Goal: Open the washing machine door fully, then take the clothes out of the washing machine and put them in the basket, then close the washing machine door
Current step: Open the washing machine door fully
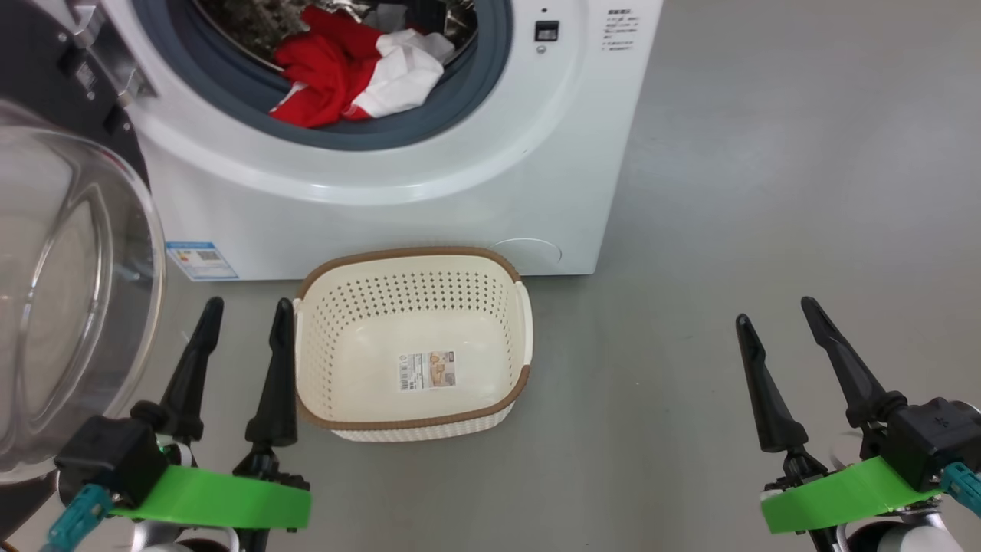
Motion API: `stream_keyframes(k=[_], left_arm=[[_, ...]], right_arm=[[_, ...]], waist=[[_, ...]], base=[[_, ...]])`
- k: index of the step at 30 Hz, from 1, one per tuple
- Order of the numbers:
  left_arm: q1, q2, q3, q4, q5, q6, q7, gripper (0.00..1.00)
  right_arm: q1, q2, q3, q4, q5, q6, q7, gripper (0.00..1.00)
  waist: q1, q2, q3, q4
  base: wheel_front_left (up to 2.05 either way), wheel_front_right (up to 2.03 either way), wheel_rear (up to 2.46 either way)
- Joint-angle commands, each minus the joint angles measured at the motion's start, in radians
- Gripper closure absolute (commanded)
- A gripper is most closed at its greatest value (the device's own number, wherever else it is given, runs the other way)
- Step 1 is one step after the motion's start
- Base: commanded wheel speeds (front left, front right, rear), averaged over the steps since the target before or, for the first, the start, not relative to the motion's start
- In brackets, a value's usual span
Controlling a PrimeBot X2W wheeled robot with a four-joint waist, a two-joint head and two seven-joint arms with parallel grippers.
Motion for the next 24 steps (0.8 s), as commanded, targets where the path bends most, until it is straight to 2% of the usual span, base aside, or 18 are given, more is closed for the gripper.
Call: stream_keyframes(k=[1, 11, 24], left_arm=[[-0.005, 0.020, 0.039, -0.017, -0.006, 0.004, -0.005, 0.00], [0.045, 0.025, 0.031, -0.007, 0.000, 0.004, -0.029, 0.00], [0.133, 0.029, 0.027, 0.001, 0.011, 0.014, -0.056, 0.00]], right_arm=[[-0.001, 0.000, 0.012, -0.023, 0.004, 0.005, -0.008, 0.00], [0.050, 0.000, -0.019, -0.052, 0.004, 0.005, -0.009, 0.00], [0.124, 0.000, -0.026, -0.100, 0.007, 0.005, -0.012, 0.00]], waist=[[0.0000, -0.0001, -0.011, -0.023], [0.0000, -0.0001, -0.039, -0.061], [0.0000, -0.0001, -0.110, -0.065]], base=[[0.00, 0.00, 0.00], [0.00, 0.00, 0.00], [0.00, 0.00, 0.00]])
